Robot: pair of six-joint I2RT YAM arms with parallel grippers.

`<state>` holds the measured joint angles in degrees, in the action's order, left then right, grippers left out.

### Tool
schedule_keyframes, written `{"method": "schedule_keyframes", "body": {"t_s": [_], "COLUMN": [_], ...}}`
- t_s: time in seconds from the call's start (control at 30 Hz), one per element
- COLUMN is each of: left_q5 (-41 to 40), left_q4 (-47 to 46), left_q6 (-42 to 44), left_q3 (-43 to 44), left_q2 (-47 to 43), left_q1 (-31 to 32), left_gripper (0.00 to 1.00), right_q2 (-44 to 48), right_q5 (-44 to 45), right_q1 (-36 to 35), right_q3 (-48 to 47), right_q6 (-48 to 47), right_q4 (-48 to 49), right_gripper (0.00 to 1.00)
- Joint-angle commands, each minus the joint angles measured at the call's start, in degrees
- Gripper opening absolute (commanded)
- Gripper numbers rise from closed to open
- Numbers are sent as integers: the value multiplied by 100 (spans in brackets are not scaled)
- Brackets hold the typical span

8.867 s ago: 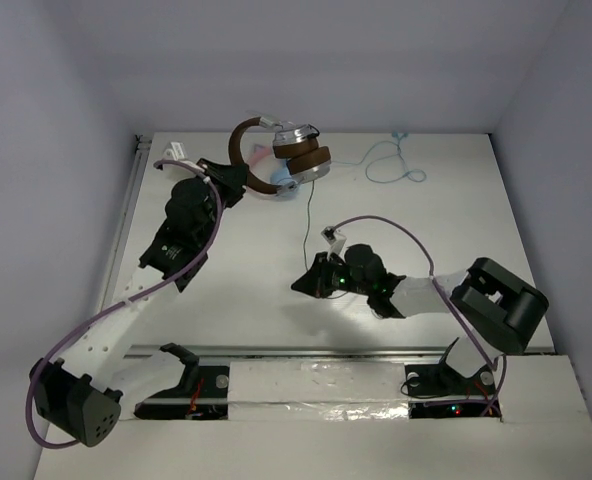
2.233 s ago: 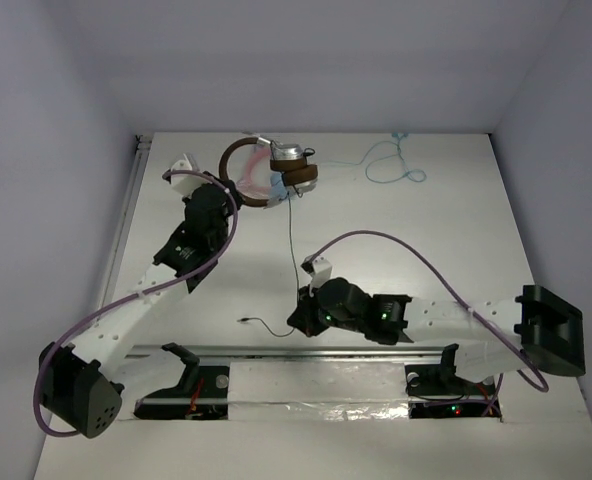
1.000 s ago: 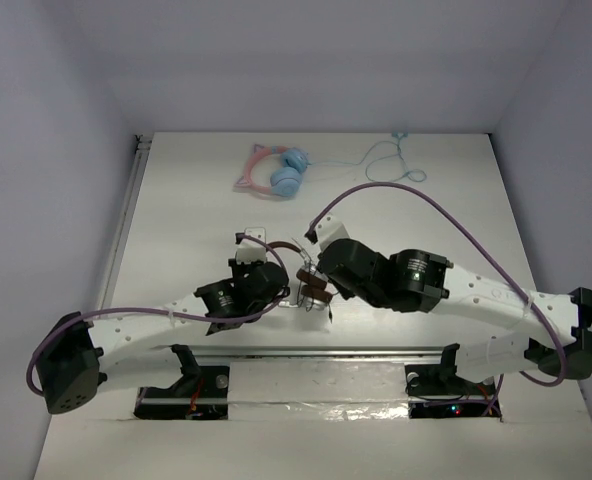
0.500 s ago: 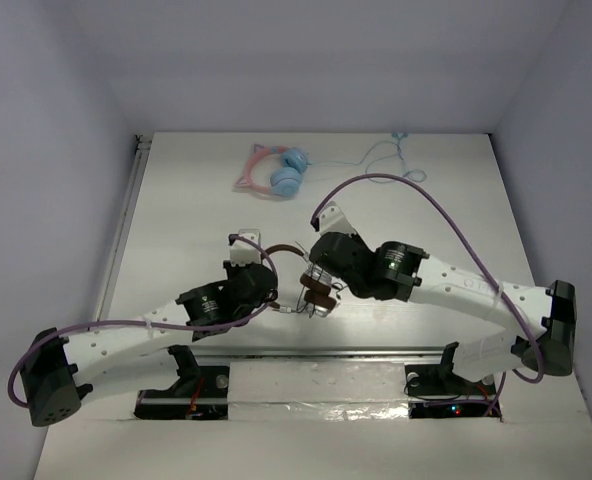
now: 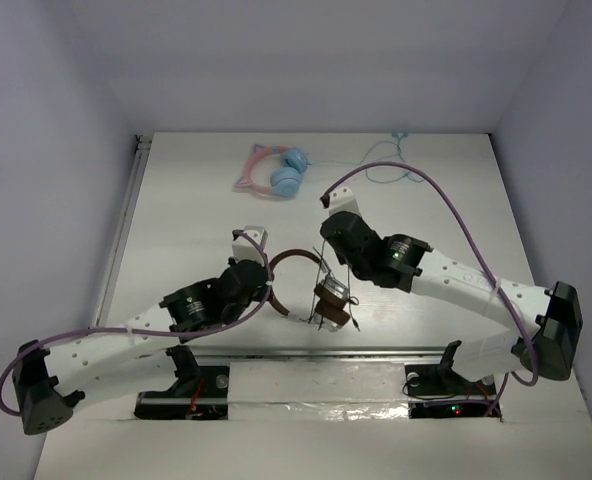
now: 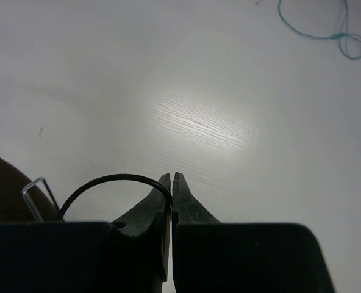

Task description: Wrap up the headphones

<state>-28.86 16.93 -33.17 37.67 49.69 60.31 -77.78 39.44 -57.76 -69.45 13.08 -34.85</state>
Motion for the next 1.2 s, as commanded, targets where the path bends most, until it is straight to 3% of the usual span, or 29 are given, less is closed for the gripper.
{"method": "schedule_keyframes", "body": {"t_s": [0.0, 0.23, 0.33, 0.53, 0.97, 1.17], "left_q5": [363, 408, -84, 179, 381, -478], "left_q4": [-445, -243, 257, 65, -251, 178], "left_q6": [56, 214, 249, 320, 592, 960], "left_q3": [477, 987, 1225, 1260, 1919, 2244], "left_q2": [-381, -592, -452, -724, -821, -523], "left_q1": [15, -151, -152, -152, -152, -152], "left_gripper": [0, 0, 0, 0, 0, 0], "right_q2": [254, 1176, 1615, 1495, 1080, 1141], "right_q5": [-322, -2041, -2335, -2134, -2845, -2573], "right_q1": [159, 774, 898, 1003, 1416, 1732], "right_q3": [439, 1722, 1882, 1768, 2523, 2410], "right_q6": [202, 642, 783, 810, 1153, 1030], "right_q4": [891, 2481, 2791, 2668, 4222, 3882], "right_gripper": [0, 0, 0, 0, 10, 10]}}
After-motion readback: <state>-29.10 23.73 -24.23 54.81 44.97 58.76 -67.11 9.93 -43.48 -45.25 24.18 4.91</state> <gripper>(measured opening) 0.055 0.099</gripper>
